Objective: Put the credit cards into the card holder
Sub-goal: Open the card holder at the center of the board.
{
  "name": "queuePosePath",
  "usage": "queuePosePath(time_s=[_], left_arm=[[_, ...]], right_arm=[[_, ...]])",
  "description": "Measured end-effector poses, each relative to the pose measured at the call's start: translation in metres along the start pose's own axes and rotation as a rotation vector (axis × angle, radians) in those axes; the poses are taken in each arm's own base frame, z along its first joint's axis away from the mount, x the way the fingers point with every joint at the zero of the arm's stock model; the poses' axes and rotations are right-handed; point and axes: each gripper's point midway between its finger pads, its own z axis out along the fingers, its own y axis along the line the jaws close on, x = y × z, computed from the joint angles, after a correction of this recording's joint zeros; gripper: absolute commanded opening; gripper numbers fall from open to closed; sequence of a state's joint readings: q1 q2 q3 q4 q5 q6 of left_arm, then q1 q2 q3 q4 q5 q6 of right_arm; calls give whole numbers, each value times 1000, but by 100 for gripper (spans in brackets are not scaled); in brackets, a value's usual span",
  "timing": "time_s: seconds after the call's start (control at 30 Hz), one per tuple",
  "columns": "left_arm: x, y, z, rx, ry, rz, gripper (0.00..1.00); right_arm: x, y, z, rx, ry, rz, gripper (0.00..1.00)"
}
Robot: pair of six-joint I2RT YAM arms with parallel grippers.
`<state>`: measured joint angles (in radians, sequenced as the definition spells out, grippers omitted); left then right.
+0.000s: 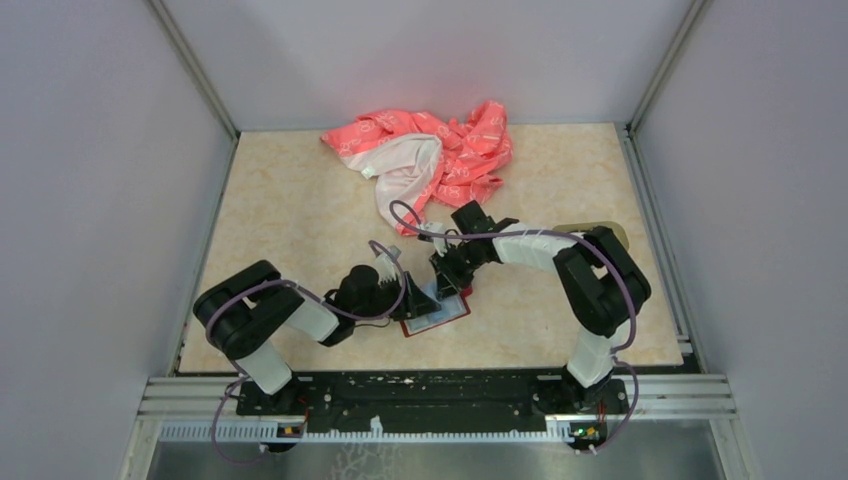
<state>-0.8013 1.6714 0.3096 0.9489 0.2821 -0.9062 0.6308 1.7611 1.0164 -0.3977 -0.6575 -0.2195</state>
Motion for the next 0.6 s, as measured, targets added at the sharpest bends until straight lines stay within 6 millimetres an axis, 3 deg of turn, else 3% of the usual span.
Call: queuePosePath(time_s=[0.1, 0.33, 0.47, 0.6], left_arm=[[1, 2, 1, -2, 4, -2, 47], [1, 14, 1, -50, 0, -13, 17], [1, 17, 1, -66, 0, -17, 13], [1, 18, 1, -70, -2, -18, 13]], right_arm=[[-1, 1, 2, -8, -6, 23, 14], [-2, 7, 5, -47, -12, 58, 15], [-2, 9, 4, -67, -17, 62, 17], [-1, 10, 1, -85, -19, 37, 25]])
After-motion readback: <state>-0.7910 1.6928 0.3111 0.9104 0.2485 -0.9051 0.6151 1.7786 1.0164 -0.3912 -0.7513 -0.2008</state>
